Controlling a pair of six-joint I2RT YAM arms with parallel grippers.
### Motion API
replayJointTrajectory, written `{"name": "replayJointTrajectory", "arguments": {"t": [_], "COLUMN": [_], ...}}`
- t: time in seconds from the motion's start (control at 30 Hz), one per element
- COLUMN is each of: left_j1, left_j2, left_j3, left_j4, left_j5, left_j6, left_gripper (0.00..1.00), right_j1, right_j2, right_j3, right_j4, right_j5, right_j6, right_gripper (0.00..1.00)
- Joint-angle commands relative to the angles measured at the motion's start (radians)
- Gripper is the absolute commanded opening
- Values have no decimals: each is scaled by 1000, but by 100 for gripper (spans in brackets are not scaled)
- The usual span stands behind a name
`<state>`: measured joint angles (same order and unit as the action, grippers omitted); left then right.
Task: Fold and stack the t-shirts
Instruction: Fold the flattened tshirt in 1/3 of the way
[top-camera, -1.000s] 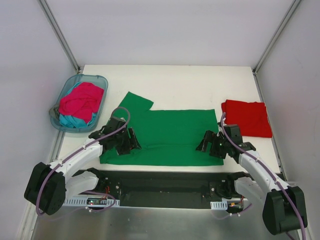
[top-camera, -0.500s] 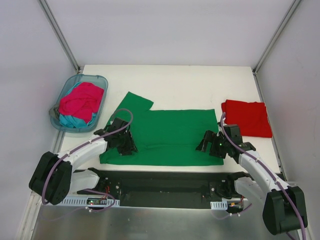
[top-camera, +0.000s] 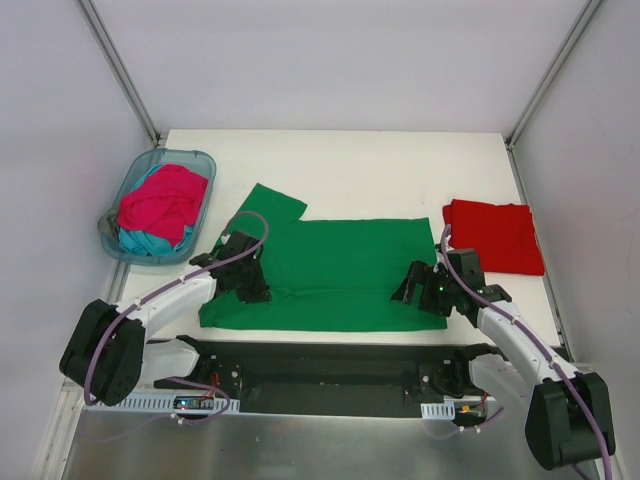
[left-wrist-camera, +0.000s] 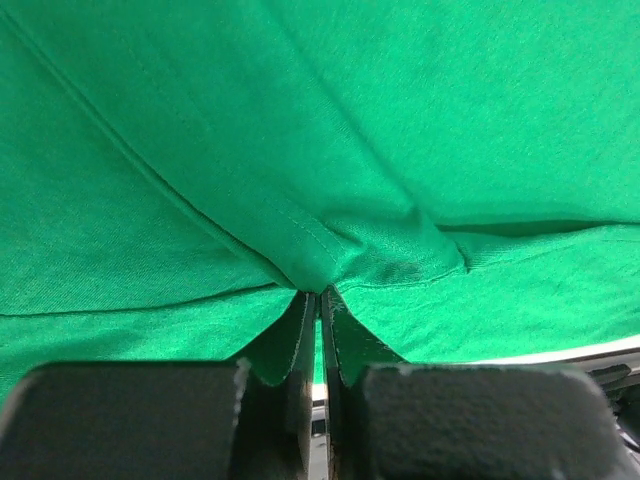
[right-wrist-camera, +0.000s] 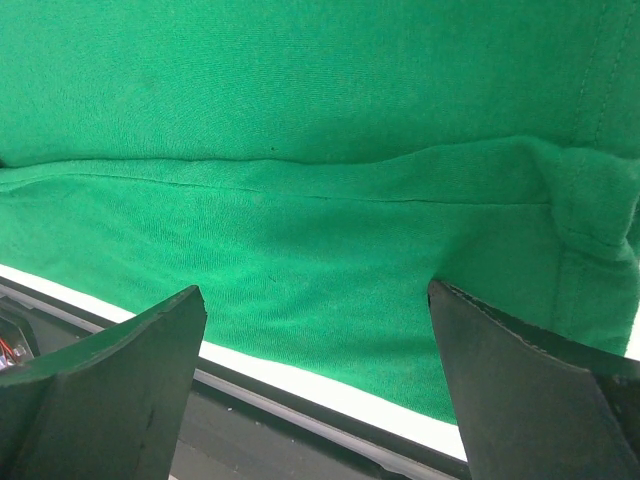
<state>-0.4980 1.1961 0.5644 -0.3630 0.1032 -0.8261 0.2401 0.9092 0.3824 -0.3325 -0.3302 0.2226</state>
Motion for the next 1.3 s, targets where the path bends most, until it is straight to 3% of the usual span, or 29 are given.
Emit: {"name": "replayJointTrajectory", "arguments": {"t": [0.0, 0.67, 1.27], "left_j1": [-7, -7, -20], "left_j2": [23, 335, 479], "left_j3": [66, 348, 466], "left_j4": [4, 2, 4], "left_j5": [-39, -23, 33], "left_j6": [21, 196, 254], "left_gripper": [0, 1, 4], "right_j1": [4, 4, 2], "right_j2": [11, 20, 56], "right_j3": [-10, 26, 30], "right_j4": [0, -54, -53], "right_j5": [22, 49, 56], "right_j6": [-25, -69, -83], "right_gripper": [96, 96, 96]}}
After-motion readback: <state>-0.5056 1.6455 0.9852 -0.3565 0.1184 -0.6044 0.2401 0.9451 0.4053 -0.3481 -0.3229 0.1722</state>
